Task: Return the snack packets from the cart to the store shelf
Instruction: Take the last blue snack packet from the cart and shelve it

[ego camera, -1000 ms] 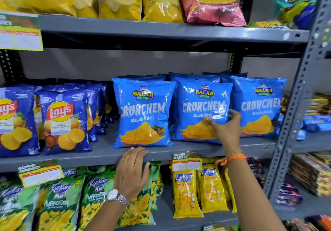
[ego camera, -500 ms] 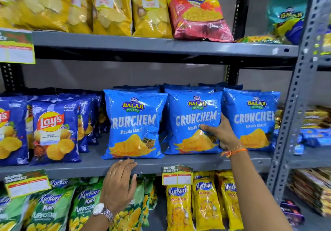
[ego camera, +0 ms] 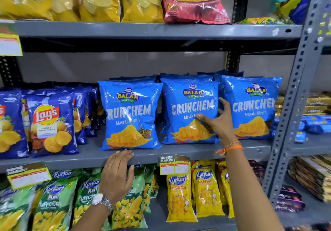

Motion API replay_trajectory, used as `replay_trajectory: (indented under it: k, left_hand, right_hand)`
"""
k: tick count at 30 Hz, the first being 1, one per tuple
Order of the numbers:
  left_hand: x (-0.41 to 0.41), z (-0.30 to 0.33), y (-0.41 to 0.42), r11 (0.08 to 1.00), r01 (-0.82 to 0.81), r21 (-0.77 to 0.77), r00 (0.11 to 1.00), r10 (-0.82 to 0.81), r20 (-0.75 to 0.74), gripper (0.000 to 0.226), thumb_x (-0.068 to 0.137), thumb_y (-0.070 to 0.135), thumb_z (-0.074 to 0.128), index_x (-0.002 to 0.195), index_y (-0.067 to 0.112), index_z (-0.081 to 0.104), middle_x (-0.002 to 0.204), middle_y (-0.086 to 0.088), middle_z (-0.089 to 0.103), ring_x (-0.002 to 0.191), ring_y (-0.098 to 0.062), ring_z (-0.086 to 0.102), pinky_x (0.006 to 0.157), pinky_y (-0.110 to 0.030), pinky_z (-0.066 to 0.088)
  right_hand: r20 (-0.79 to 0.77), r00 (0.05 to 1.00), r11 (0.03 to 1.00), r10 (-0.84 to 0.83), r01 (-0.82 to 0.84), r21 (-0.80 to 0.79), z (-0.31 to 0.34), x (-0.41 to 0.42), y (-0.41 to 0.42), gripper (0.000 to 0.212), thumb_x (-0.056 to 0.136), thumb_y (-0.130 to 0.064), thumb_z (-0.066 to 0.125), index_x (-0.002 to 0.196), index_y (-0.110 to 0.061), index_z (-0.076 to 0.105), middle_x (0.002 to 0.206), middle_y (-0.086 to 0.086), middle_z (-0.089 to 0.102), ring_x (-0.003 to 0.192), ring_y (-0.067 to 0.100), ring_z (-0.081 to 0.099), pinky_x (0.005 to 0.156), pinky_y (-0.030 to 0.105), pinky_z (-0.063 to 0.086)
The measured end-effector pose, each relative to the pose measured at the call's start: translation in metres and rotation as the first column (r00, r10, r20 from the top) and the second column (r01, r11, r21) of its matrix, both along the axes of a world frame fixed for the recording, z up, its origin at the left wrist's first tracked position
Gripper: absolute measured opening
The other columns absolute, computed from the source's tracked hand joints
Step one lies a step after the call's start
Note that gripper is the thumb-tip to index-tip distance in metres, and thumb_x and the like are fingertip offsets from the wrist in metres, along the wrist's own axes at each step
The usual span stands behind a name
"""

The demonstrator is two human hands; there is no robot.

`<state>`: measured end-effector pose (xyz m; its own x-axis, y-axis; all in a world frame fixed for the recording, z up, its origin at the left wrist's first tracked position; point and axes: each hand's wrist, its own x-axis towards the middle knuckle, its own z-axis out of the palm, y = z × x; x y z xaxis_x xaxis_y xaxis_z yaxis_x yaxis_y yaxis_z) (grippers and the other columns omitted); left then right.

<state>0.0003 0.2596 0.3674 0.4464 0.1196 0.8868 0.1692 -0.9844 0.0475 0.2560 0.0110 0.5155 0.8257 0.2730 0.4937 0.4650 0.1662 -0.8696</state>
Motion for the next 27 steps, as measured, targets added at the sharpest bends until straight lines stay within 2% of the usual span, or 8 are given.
replay_trajectory:
  k: [3,6,9,12,15,16,20,27]
  left_hand:
    - [-0.003,0.002,-0.002,1.000,0.017,-0.007,1.000,-0.017,-0.021,0.044,0.101,0.033,0.040,0.119,0.004,0.067,0.120,-0.009,0.069,0.117,-0.022,0.057,0.119,-0.030,0.027]
    - [-0.008,0.003,0.002,1.000,0.030,-0.009,0.997,-0.031,-0.077,0.039,0.096,0.028,0.048,0.122,0.007,0.066,0.123,-0.007,0.068,0.118,-0.023,0.060,0.120,-0.030,0.028]
    - [-0.020,0.004,0.012,1.000,0.025,-0.012,0.995,-0.026,-0.098,0.039,0.095,0.027,0.049,0.126,0.011,0.066,0.127,-0.004,0.066,0.120,-0.023,0.060,0.120,-0.031,0.028]
    - [-0.039,0.004,0.027,0.999,0.001,-0.037,0.999,-0.003,-0.052,0.040,0.095,0.027,0.048,0.125,0.009,0.067,0.127,-0.006,0.066,0.120,-0.023,0.057,0.121,-0.027,0.025]
    - [-0.055,0.004,0.043,0.999,-0.031,-0.036,0.998,0.029,-0.051,0.040,0.095,0.026,0.048,0.126,0.008,0.067,0.128,-0.007,0.066,0.121,-0.024,0.056,0.122,-0.029,0.024]
    - [-0.059,0.004,0.048,0.999,-0.037,-0.027,0.997,0.036,-0.063,0.040,0.095,0.027,0.048,0.127,0.010,0.066,0.129,-0.006,0.065,0.122,-0.024,0.057,0.122,-0.029,0.024]
    - [-0.066,0.002,0.058,0.999,-0.032,0.008,0.995,0.032,-0.095,0.039,0.096,0.027,0.048,0.130,0.017,0.064,0.131,-0.003,0.063,0.123,-0.023,0.056,0.121,-0.032,0.026]
    - [-0.060,-0.004,0.063,0.998,-0.051,0.027,0.994,0.054,-0.096,0.038,0.098,0.026,0.047,0.132,0.017,0.063,0.130,-0.005,0.062,0.119,-0.029,0.059,0.115,-0.044,0.036]
  right_hand:
    - [0.059,0.956,0.957,-0.289,0.286,0.057,-0.005,-0.036,0.009,0.103,0.060,-0.034,0.096,0.144,-0.025,0.037,0.134,0.005,0.055,0.125,0.020,0.052,0.100,0.033,0.048]
    - [0.179,0.865,0.881,-0.469,0.445,0.160,-0.006,-0.083,0.032,0.086,0.063,-0.024,0.094,0.135,-0.014,0.048,0.133,0.002,0.054,0.127,0.024,0.049,0.103,0.034,0.043]
    - [0.206,0.954,0.970,-0.220,0.192,0.147,-0.002,-0.114,0.067,0.075,0.067,-0.023,0.093,0.128,-0.014,0.050,0.123,0.000,0.055,0.112,0.015,0.056,0.098,0.036,0.053]
    - [0.164,0.978,0.989,0.131,-0.117,-0.089,0.004,-0.128,0.102,0.112,0.061,-0.030,0.097,0.148,-0.019,0.028,0.142,0.004,0.047,0.129,0.017,0.051,0.109,0.041,0.050]
    - [0.262,0.900,0.928,0.349,-0.292,-0.233,0.007,-0.132,0.126,0.143,0.056,-0.028,0.099,0.157,-0.036,-0.002,0.166,-0.015,0.013,0.144,-0.014,0.024,0.113,0.024,0.042]
    - [0.291,0.877,0.913,0.384,-0.311,-0.265,0.008,-0.132,0.131,0.146,0.056,-0.027,0.099,0.158,-0.038,-0.005,0.167,-0.020,0.005,0.144,-0.019,0.018,0.114,0.022,0.039]
    - [0.347,0.847,0.906,0.403,-0.315,-0.283,0.004,-0.125,0.141,0.138,0.056,-0.027,0.099,0.159,-0.043,0.009,0.167,-0.022,0.014,0.155,0.003,0.014,0.123,0.050,0.032]
    - [0.407,0.852,0.935,0.329,-0.234,-0.265,0.006,-0.122,0.146,0.126,0.051,-0.031,0.101,0.154,-0.044,0.029,0.158,-0.029,0.031,0.151,-0.001,0.026,0.122,0.049,0.034]
